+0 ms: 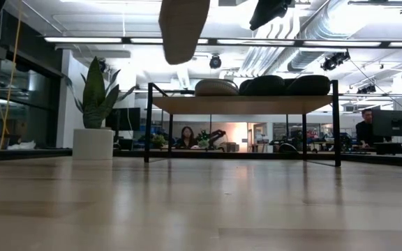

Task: Pick and place slides into the shelf
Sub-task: Put the gray slide on the shelf

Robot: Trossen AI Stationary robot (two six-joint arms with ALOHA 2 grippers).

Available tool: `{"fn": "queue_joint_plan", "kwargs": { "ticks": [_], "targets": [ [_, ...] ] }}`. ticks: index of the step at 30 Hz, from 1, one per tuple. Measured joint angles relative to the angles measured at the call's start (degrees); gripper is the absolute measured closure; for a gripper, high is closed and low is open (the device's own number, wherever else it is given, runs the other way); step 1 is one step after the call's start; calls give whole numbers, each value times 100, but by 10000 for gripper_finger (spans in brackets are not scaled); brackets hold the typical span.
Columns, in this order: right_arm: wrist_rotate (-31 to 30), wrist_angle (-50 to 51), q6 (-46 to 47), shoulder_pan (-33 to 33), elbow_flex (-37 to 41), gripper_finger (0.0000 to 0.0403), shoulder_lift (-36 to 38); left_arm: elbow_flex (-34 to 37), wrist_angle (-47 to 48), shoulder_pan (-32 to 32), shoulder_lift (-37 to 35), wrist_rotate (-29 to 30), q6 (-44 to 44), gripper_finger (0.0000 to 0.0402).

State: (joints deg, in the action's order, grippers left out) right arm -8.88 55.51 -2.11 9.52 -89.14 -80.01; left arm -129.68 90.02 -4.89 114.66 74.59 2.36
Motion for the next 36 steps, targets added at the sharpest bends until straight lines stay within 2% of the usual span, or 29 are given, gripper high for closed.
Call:
{"fn": "queue_joint_plan", "kwargs": {
  "ticks": [9, 14, 20, 28, 36],
  "targets": [
    [0, -75, -92, -2, 0, 276, 0, 1, -104, 555, -434, -681, 431, 401],
    [5, -219, -148, -1, 0, 276, 0, -1, -846, 820, -599, -1458, 1301, 401],
    [28, -303, -246, -2, 0, 276, 0, -1, -1494, 1099, -594, -1641, 2260, 401],
    [28, -306, -403, -2, 0, 276, 0, -1, -1649, 1570, -594, -2247, 2557, 401],
    [28, -353, -449, 1, 2, 276, 0, -1, -2251, 1872, -591, -3023, 3029, 401]
  ]
}}
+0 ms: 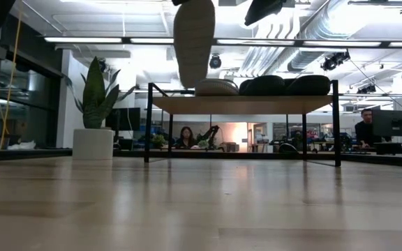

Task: Pick and place slides into the shelf
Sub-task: Put the gray slide on the shelf

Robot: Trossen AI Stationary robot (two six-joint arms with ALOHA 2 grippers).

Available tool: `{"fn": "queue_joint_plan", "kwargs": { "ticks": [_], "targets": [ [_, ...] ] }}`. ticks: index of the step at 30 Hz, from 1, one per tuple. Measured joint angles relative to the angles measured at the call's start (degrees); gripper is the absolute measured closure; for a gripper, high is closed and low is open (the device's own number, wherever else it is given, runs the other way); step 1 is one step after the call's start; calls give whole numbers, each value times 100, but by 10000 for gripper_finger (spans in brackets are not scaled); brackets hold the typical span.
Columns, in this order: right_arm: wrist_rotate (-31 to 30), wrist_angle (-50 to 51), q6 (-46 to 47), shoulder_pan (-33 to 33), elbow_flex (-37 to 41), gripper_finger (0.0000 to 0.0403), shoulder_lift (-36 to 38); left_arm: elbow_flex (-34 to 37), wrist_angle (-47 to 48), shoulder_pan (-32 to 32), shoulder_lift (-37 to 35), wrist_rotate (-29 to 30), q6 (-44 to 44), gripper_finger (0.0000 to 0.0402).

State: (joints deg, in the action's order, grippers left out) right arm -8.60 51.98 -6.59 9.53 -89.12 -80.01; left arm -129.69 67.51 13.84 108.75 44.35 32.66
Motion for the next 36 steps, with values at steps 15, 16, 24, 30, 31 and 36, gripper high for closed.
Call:
{"fn": "queue_joint_plan", "kwargs": {
  "ticks": [15, 16, 24, 30, 31, 36],
  "targets": [
    [69, -4, 22, 342, 0, 276, 0, 0, -71, 569, 7, -537, 47, 401],
    [110, -4, 20, 389, 0, 276, 0, 0, -66, 605, 7, -589, 54, 401],
    [428, -57, -454, 689, 0, 276, 0, 0, -3, 694, 7, -703, 45, 401],
    [741, -98, -531, 864, 0, 276, 2, 0, -28, 614, 7, -589, 62, 401],
    [850, -111, -539, 861, 1, 276, 2, 0, -117, 597, 7, -572, 136, 401],
    [1381, -474, -149, 860, 4, 276, 2, 0, -755, 478, 7, -12, 743, 401]
  ]
}}
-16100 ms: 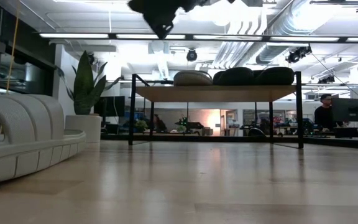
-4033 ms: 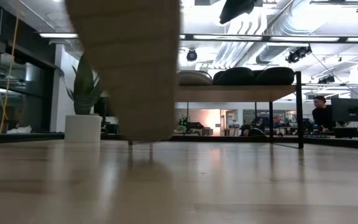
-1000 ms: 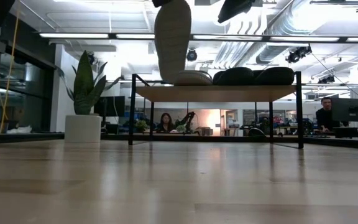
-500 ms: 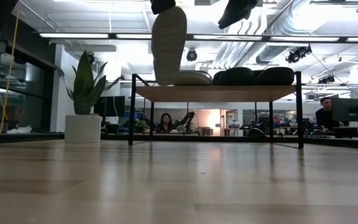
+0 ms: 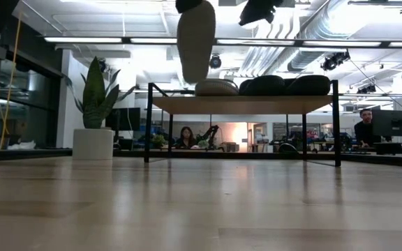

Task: Pick and place slides into the shelf
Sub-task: Put the gray slide on the shelf

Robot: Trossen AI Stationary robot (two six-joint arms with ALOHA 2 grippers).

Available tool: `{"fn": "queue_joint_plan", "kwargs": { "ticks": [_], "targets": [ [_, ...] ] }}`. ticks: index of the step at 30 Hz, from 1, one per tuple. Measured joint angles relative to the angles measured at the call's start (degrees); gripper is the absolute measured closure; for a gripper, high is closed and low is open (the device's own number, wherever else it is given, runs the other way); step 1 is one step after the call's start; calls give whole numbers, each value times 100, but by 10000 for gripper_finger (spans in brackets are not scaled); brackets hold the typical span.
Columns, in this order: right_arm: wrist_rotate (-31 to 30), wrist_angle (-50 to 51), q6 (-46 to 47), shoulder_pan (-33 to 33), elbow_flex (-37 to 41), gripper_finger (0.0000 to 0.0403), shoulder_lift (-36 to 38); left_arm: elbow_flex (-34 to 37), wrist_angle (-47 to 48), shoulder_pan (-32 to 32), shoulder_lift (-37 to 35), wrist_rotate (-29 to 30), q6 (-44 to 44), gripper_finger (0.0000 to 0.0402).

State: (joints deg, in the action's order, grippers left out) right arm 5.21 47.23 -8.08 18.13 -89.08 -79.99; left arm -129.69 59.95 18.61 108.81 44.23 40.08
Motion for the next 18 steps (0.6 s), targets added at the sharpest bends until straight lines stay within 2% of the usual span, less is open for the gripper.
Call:
{"fn": "queue_joint_plan", "kwargs": {
  "ticks": [5, 12, 18],
  "targets": [
    [133, -582, 614, 2, 0, 276, 0, -362, -167, -95, 14, 190, 515, 401],
    [27, -948, 1339, 83, -11, 276, 103, -498, -501, -94, -249, 36, -24, 401],
    [253, -841, 1840, 80, -9, 276, 138, -495, 118, -98, -323, -275, -369, 401]
  ]
}}
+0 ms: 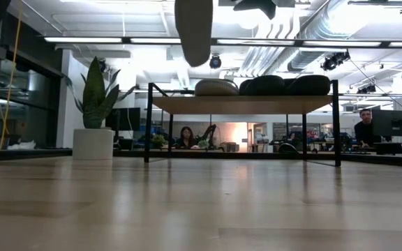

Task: Pick and place slides into the shelf
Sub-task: Put the gray slide on the shelf

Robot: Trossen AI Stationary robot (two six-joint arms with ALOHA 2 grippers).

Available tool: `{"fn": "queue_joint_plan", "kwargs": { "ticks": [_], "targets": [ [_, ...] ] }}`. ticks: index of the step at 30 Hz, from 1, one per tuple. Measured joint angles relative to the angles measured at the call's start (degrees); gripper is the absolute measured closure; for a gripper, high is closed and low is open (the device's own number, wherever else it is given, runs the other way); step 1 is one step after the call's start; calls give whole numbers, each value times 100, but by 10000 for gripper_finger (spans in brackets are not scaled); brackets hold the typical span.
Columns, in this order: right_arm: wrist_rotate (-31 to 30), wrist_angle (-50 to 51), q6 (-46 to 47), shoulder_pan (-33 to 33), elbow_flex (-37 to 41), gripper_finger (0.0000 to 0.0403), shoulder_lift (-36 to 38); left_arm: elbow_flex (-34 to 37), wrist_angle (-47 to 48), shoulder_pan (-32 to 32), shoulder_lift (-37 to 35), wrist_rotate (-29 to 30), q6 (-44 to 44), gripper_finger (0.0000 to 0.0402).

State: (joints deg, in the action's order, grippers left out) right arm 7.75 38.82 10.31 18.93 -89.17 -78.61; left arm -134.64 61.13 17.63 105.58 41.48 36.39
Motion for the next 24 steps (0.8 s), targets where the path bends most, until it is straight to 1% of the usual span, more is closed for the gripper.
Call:
{"fn": "queue_joint_plan", "kwargs": {
  "ticks": [2, 4, 6, 12, 16, 20, 24],
  "targets": [
    [29, 47, 112, -52, 0, 276, -2, 20, 299, 2, 8, -199, -297, 401],
    [31, 27, 182, -91, 0, 276, -2, 126, 355, 0, -4, -436, -623, 401],
    [33, 27, 277, -137, 0, 276, -2, 272, 378, 0, -1, -457, -829, 401],
    [48, 34, 275, -250, 0, 276, -2, 696, 325, 4, 6, -386, -827, 401],
    [202, 34, 276, -261, 0, 276, -2, 984, 289, 4, 6, -376, -739, 401],
    [227, 34, 275, -259, 0, 276, -2, 1191, 341, 4, 6, -352, -777, 401],
    [227, 34, 275, -241, 0, 276, -2, 1392, 341, 113, 6, -407, -858, 401]
  ]
}}
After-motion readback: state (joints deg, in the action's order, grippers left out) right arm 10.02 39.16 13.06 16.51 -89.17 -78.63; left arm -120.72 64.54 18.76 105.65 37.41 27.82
